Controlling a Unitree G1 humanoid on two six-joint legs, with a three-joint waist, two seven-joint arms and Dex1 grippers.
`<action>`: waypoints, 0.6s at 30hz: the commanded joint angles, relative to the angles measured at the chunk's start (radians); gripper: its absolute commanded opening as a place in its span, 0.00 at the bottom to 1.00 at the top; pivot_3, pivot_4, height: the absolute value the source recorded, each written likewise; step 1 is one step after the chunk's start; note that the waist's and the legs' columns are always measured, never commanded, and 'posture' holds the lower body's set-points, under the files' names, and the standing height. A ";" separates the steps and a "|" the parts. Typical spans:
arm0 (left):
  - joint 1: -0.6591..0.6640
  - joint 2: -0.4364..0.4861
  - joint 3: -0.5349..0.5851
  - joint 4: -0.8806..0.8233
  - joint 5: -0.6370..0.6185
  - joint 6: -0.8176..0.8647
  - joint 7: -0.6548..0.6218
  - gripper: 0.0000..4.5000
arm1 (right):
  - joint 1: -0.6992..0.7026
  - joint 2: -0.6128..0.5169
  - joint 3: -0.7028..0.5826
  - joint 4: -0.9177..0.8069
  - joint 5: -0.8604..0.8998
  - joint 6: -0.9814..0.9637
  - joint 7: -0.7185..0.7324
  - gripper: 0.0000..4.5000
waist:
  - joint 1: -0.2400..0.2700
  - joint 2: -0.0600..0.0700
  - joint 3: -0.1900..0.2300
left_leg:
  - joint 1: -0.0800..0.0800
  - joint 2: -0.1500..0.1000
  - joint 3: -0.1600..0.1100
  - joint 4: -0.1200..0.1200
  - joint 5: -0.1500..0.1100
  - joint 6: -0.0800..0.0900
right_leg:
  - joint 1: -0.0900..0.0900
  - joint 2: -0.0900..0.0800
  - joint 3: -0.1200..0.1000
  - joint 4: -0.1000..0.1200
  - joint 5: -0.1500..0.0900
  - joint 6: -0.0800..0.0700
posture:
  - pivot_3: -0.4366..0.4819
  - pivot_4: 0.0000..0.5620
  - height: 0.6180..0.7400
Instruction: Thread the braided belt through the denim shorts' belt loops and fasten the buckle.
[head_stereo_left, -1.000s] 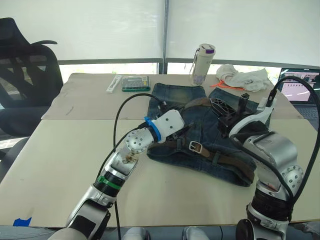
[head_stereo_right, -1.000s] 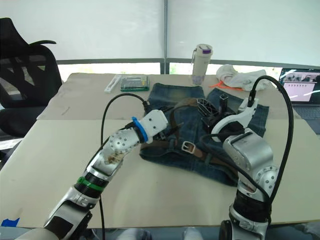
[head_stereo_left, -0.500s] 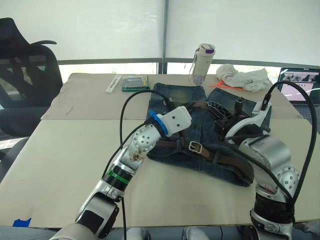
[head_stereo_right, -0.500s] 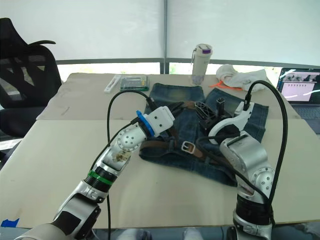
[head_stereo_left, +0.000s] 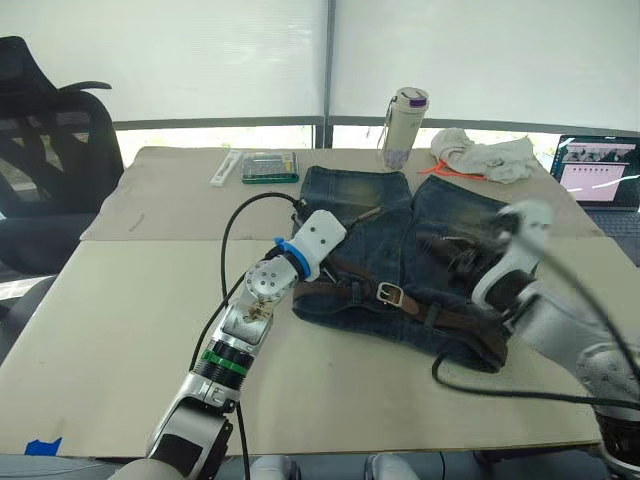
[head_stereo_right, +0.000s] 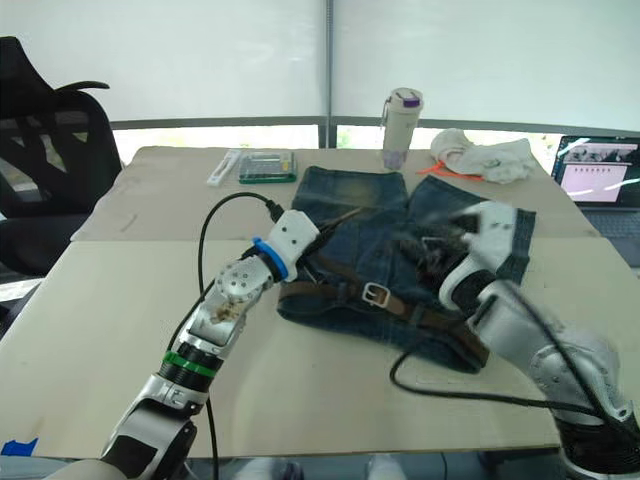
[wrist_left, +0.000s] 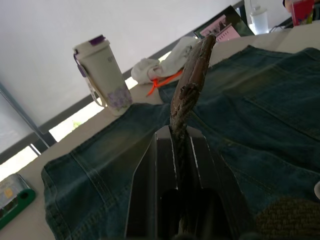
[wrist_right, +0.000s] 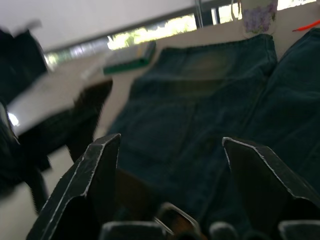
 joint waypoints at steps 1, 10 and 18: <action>-0.013 0.013 -0.007 -0.030 0.021 0.014 -0.005 0.00 | -0.005 -0.076 0.172 -0.047 -0.342 -0.018 0.152 0.76 | 0.001 0.000 0.000 | 0.000 0.000 0.000 0.000 0.000 0.000 | 0.000 0.000 0.000 0.000 0.000 0.000 | 0.48 0.27 0.97; -0.005 0.044 -0.013 -0.045 0.044 0.005 -0.018 0.00 | 0.048 -0.030 0.281 -0.032 -0.692 -0.032 0.315 0.76 | 0.005 -0.001 0.001 | 0.000 0.000 0.000 0.003 0.002 -0.003 | 0.000 0.000 0.001 0.000 0.000 0.001 | 0.48 0.27 0.97; -0.009 0.050 -0.013 -0.054 0.046 0.003 -0.031 0.00 | 0.060 0.087 0.238 0.006 -0.818 0.029 0.334 0.76 | 0.004 -0.002 0.001 | 0.000 -0.001 0.000 0.004 0.003 -0.005 | 0.000 0.000 0.000 0.001 0.000 0.001 | 0.48 0.27 0.97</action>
